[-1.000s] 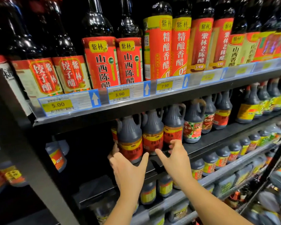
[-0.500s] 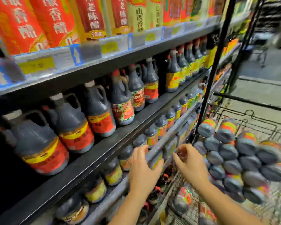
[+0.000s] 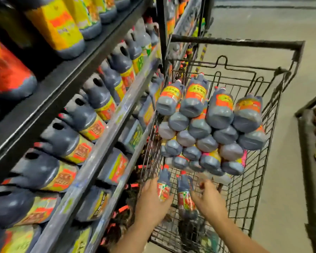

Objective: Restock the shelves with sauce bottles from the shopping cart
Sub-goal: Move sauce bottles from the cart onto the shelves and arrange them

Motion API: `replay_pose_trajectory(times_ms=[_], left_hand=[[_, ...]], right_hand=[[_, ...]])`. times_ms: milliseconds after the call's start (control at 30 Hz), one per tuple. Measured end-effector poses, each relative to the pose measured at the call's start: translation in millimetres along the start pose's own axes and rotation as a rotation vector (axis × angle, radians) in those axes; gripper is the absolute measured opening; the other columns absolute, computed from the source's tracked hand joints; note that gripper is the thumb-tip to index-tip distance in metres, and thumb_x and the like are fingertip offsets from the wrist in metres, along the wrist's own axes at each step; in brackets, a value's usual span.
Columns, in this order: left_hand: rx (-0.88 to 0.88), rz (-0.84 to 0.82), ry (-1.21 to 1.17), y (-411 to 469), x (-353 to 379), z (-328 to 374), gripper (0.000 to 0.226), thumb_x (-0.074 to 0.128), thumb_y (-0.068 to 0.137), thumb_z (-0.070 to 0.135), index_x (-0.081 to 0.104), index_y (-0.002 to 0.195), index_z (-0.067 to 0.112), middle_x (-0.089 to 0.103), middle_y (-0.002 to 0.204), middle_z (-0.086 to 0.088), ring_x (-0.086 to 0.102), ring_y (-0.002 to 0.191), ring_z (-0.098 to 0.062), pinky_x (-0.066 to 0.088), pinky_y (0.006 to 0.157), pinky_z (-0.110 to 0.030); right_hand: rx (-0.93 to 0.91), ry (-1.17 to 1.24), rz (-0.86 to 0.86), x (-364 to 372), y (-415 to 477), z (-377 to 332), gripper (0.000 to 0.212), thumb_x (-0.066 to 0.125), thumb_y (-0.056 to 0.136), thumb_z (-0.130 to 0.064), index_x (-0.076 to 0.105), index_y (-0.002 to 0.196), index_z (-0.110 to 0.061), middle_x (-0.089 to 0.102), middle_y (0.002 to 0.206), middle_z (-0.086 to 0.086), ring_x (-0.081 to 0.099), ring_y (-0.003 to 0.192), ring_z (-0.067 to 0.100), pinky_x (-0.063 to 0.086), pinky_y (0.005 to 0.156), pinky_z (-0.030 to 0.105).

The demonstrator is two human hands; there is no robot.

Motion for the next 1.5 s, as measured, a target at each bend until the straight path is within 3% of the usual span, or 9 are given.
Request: replay_pose_trajectory(times_ms=[167,300,433,533,633,933,1133,1433,1500], left_hand=[[-0.107,-0.113,0.044,47.8,53.2,-18.5,0.054,0.071,0.080,0.034,0.046,0.127,0.024,0.049,0.118,0.004,0.055,0.102,-0.013,0.047,0.084,-0.025],[-0.221,-0.144,0.150,84.3,89.4,-38.0,0.056,0.071,0.077,0.033,0.050,0.126,0.017,0.051,0.120,-0.003,0.054,0.108,-0.022,0.048,0.092,-0.036],[-0.286,-0.115,0.222,108.0,122.1,-58.4,0.072,0.070,0.080,0.030,0.036,0.141,0.011,0.044,0.132,-0.011,0.046,0.121,-0.030,0.043,0.099,-0.037],[-0.388,-0.105,0.309,117.9,140.8,-71.3,0.091,0.073,0.081,0.034,0.018,0.151,0.016,0.029,0.148,-0.012,0.036,0.132,-0.034,0.043,0.101,-0.045],[-0.485,-0.086,0.308,125.5,155.5,-81.0,0.097,0.076,0.079,0.029,0.015,0.151,0.013,0.026,0.150,-0.014,0.032,0.134,-0.035,0.043,0.101,-0.047],[-0.622,0.014,0.464,139.2,186.9,-89.4,0.119,0.085,0.063,0.045,0.007,0.147,0.013,0.020,0.147,-0.008,0.028,0.132,-0.031,0.047,0.091,-0.055],[-0.677,0.061,0.528,142.6,202.7,-96.2,0.126,0.086,0.061,0.048,0.002,0.149,0.014,0.019,0.149,-0.013,0.026,0.136,-0.040,0.042,0.095,-0.062],[-0.611,0.106,0.386,142.1,194.8,-106.4,0.113,0.090,0.057,0.038,0.020,0.143,0.018,0.046,0.133,-0.013,0.051,0.116,-0.036,0.050,0.082,-0.051],[-0.629,0.070,0.293,141.9,188.4,-106.3,0.105,0.091,0.056,0.034,0.027,0.138,0.018,0.051,0.130,-0.011,0.054,0.114,-0.035,0.049,0.082,-0.047]], right_hand=[[0.193,-0.019,-0.192,47.9,41.6,42.8,0.055,0.062,0.082,-0.052,0.038,0.120,-0.021,0.055,0.117,0.007,0.061,0.096,0.026,0.043,0.069,0.031],[0.296,-0.045,-0.300,81.7,66.2,63.4,0.076,0.062,0.082,-0.056,0.029,0.136,-0.014,0.054,0.126,0.012,0.060,0.108,0.032,0.044,0.073,0.034],[0.424,-0.034,-0.384,111.0,82.8,81.6,0.080,0.060,0.087,-0.043,0.018,0.146,-0.009,0.038,0.144,0.018,0.052,0.122,0.036,0.046,0.096,0.043],[0.489,-0.024,-0.385,130.2,91.0,88.2,0.088,0.055,0.085,-0.058,0.019,0.149,-0.010,0.035,0.149,0.015,0.044,0.130,0.034,0.039,0.105,0.045],[0.490,0.037,-0.411,144.5,99.2,89.6,0.085,0.067,0.074,-0.060,0.034,0.140,-0.017,0.045,0.138,0.009,0.048,0.124,0.029,0.044,0.099,0.041],[0.507,0.055,-0.363,166.8,109.3,100.6,0.118,0.085,0.057,-0.052,0.016,0.146,-0.018,0.038,0.131,0.003,0.048,0.119,0.022,0.049,0.096,0.039],[0.444,0.202,-0.308,172.5,110.6,108.1,0.090,0.083,0.051,-0.039,0.037,0.127,-0.027,0.050,0.111,-0.008,0.060,0.098,0.014,0.056,0.080,0.036],[0.567,0.192,-0.266,151.5,96.0,131.6,0.087,0.090,0.050,-0.036,0.034,0.117,-0.033,0.055,0.100,-0.011,0.061,0.081,0.010,0.052,0.060,0.025],[0.561,0.158,-0.262,144.8,89.6,130.7,0.090,0.089,0.051,-0.039,0.034,0.122,-0.030,0.056,0.106,-0.008,0.062,0.088,0.014,0.054,0.067,0.030]])
Point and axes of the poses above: each hand's wrist, its own y-axis towards the middle knuckle, its own x-axis out of the palm, z = x × y, the point moved 2 cm from there along y, towards the middle knuckle
